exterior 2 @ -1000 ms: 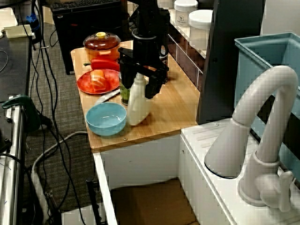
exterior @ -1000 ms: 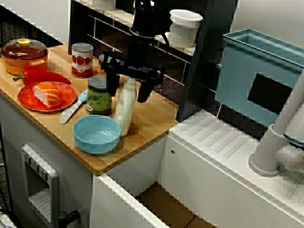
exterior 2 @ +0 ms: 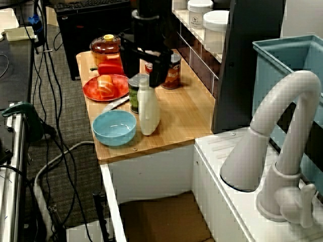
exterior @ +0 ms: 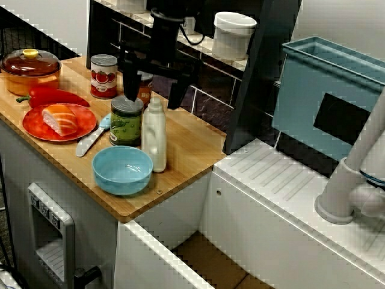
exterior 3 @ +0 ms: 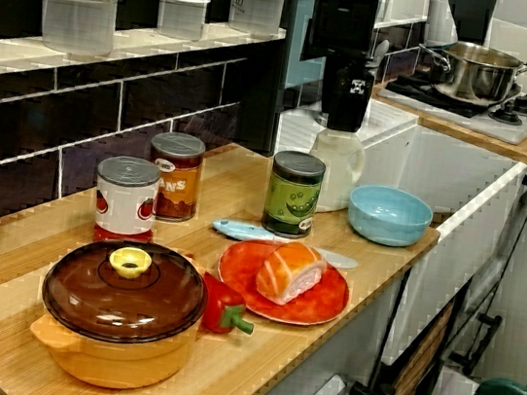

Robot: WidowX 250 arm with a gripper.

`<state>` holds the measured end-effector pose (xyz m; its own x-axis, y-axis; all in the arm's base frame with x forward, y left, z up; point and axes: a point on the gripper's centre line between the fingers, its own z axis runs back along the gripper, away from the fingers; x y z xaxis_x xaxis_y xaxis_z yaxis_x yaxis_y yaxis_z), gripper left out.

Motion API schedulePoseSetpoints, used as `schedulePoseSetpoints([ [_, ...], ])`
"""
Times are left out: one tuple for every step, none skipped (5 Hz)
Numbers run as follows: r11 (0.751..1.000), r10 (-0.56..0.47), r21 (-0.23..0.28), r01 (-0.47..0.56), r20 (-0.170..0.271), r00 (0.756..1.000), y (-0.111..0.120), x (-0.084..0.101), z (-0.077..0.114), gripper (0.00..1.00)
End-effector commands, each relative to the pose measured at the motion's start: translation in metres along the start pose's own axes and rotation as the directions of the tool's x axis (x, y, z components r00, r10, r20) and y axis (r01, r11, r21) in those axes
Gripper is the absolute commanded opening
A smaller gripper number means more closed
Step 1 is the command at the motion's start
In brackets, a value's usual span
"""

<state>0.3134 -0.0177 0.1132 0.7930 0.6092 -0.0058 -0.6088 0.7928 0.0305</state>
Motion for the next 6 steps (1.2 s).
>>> schedulePoseSetpoints([
  [0.995,0.023,-0.096,-0.017,0.057,0.998,0.002,-0.001,0.054,1.0],
  [0.993,0.027,-0.114,-0.021,0.048,0.998,0.006,-0.001,0.062,1.0],
  [0.99,0.013,-0.144,-0.005,0.051,0.999,0.012,-0.011,0.077,1.0],
  [0.986,-0.024,-0.161,0.035,0.069,0.997,0.022,-0.031,0.083,1.0],
  [0.982,-0.069,-0.169,0.081,0.078,0.995,0.035,-0.046,0.082,1.0],
  [0.98,-0.092,-0.167,0.108,0.102,0.991,0.047,-0.054,0.078,1.0],
])
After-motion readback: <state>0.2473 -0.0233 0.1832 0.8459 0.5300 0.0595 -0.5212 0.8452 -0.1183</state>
